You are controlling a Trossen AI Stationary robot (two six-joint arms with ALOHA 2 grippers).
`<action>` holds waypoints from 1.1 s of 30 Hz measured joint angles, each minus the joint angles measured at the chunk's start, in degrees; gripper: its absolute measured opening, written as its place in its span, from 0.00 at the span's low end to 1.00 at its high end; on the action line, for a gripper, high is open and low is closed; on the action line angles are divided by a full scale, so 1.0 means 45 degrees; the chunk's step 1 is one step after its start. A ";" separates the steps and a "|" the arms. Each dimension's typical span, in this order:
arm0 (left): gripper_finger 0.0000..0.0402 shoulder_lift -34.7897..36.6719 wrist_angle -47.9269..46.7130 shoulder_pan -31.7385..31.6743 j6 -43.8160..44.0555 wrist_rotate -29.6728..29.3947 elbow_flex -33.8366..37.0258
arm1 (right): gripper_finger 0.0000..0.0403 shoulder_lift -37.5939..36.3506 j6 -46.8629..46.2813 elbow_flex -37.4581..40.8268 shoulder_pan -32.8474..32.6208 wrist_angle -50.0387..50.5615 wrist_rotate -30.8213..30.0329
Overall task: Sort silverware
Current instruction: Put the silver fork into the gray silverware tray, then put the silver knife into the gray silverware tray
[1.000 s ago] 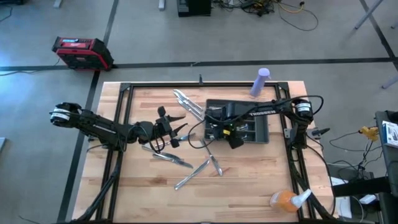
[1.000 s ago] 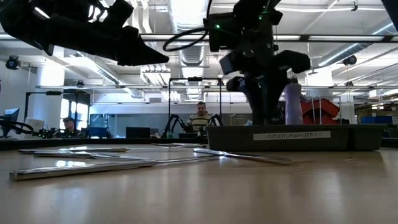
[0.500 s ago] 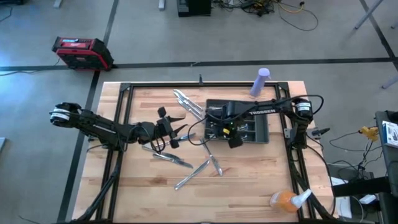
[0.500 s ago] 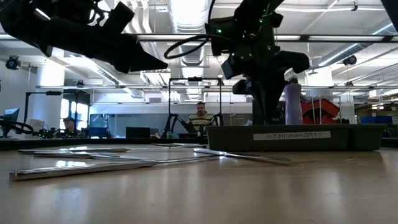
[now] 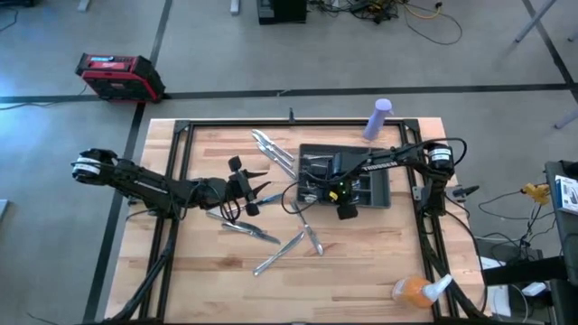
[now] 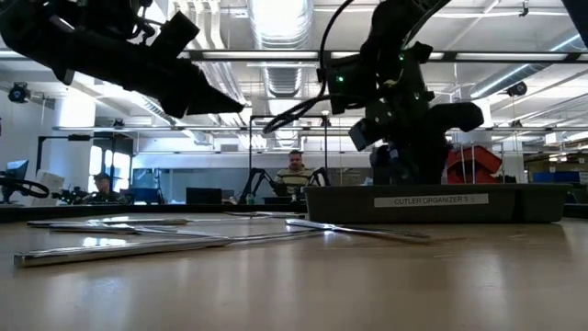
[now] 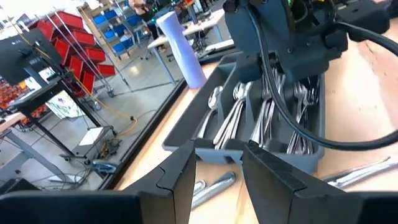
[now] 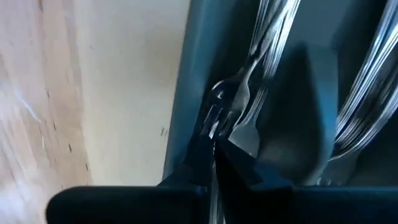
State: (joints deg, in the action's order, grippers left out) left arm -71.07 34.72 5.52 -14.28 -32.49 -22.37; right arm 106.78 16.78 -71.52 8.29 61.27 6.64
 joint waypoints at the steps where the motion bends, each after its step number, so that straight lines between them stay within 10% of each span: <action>1: 0.29 0.0098 -0.0287 0.0005 0.0098 0.0000 0.0000 | 0.00 0.0000 -0.0136 0.0031 0.0000 0.0146 -0.0399; 8: 0.29 0.1150 -0.1982 0.0015 0.0769 -0.0024 0.0000 | 0.00 -0.0894 -0.0807 -0.0120 0.0011 0.1013 -0.3291; 21: 0.29 0.1831 -0.2806 0.0015 0.1274 0.0014 0.0000 | 0.00 -0.2635 -0.1121 -0.0306 -0.0005 -0.0566 -0.1901; 33: 0.29 -0.0917 -0.3909 -0.0023 0.3600 0.1839 -0.0223 | 0.00 -0.2069 -0.0603 -0.0258 -0.0185 -0.4633 -0.0846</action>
State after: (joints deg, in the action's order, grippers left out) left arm -75.19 17.13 5.41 1.92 -24.22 -23.38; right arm 97.47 14.06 -72.69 7.46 40.42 2.83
